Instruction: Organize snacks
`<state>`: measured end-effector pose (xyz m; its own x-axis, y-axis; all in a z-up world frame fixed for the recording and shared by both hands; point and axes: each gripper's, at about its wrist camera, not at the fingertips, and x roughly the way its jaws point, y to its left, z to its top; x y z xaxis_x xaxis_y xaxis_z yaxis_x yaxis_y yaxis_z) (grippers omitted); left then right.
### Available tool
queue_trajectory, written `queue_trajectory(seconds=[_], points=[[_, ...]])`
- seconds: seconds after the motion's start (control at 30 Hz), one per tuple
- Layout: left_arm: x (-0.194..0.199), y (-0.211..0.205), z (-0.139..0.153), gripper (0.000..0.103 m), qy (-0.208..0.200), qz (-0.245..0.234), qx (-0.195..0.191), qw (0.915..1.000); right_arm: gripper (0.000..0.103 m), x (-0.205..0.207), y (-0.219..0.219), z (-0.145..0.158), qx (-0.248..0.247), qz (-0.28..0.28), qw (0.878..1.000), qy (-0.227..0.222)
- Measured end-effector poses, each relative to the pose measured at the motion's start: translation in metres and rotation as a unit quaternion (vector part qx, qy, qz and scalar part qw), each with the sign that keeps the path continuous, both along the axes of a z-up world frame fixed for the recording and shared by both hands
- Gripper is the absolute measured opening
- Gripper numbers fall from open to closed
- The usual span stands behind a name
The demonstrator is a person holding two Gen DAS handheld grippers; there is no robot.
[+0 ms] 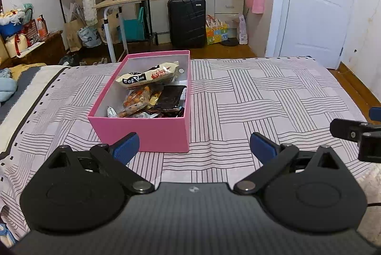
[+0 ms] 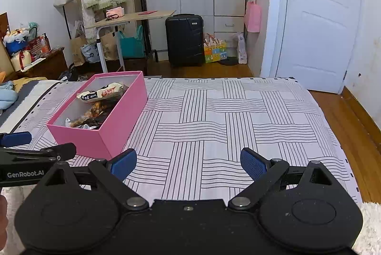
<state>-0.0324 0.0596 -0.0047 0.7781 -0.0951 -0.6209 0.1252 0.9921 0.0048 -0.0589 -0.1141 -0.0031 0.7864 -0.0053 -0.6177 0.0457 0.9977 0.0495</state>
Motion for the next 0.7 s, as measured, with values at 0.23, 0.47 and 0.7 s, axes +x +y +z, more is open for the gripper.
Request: queue_trajectory(seconds=[0.23, 0.47, 0.7], points=[[0.0027, 0.0048, -0.0034, 0.101, 0.006, 0.01, -0.009, 0.9999, 0.096, -0.0007, 0.0009, -0.0029, -0.01, -0.004, 1.0, 0.006], [0.0042, 0.0039, -0.0063, 0.101, 0.009, 0.011, -0.008, 0.9999, 0.096, 0.0026, 0.0012, -0.0043, -0.015, -0.006, 1.0, 0.012], [0.002, 0.0026, -0.0082, 0.101, 0.007, 0.01, -0.009, 0.9999, 0.096, 0.0034, -0.0007, -0.0074, -0.015, -0.011, 1.0, 0.019]])
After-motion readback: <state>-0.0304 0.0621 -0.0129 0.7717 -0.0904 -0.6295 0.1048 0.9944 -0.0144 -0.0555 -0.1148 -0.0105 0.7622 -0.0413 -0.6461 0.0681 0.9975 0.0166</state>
